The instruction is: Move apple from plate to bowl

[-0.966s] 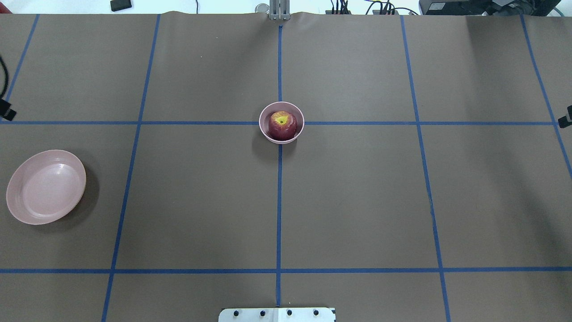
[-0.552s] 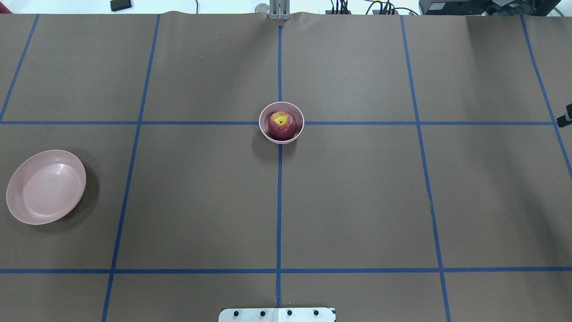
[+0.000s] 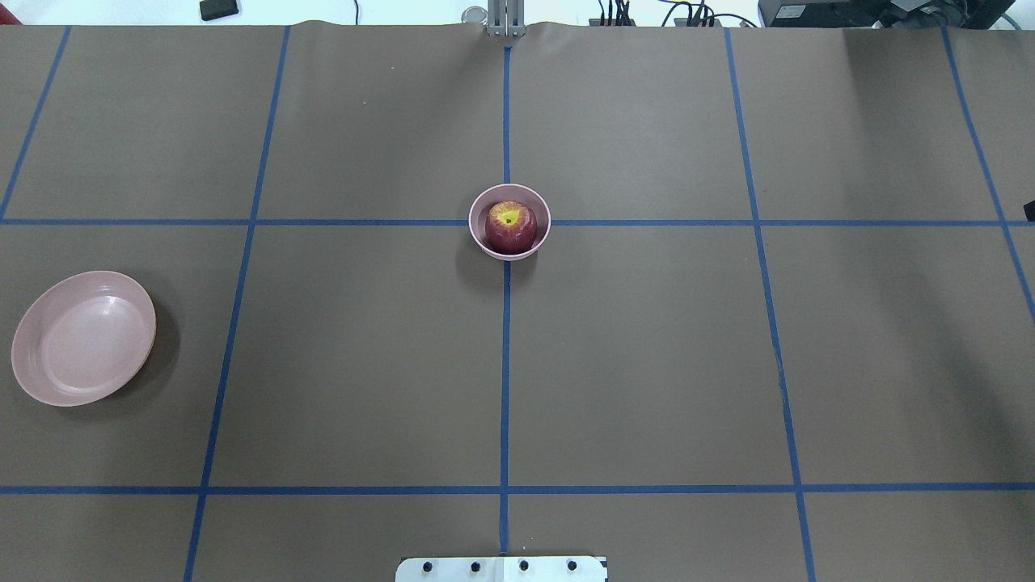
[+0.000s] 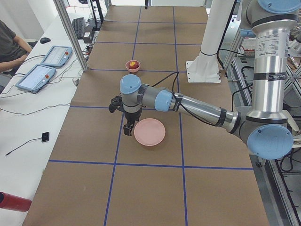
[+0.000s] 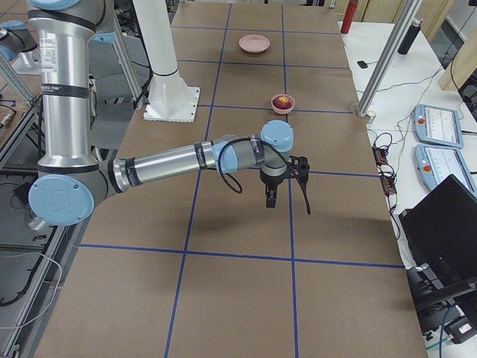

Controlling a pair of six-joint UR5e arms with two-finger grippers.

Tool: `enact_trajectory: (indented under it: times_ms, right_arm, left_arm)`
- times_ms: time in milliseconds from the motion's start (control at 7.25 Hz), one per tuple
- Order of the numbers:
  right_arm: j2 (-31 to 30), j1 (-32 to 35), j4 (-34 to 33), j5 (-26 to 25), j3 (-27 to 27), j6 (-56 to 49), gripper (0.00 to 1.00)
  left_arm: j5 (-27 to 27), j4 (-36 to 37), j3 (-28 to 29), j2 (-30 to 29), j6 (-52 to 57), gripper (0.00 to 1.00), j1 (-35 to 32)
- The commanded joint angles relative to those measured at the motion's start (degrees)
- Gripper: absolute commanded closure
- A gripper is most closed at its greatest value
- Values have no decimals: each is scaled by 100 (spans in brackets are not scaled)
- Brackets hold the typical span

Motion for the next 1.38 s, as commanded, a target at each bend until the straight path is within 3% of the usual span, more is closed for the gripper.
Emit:
enact_trajectory:
  times_ms: [0,1241]
  right_arm:
    - [-59,260,-222,-1,21,-562,0]
    - [-94,200,-258,-98,4,-590,0]
  left_arm:
    - [-42,-16,-15,22,-318,2,3]
    - [-104,2,-59,31,-277,2,-5]
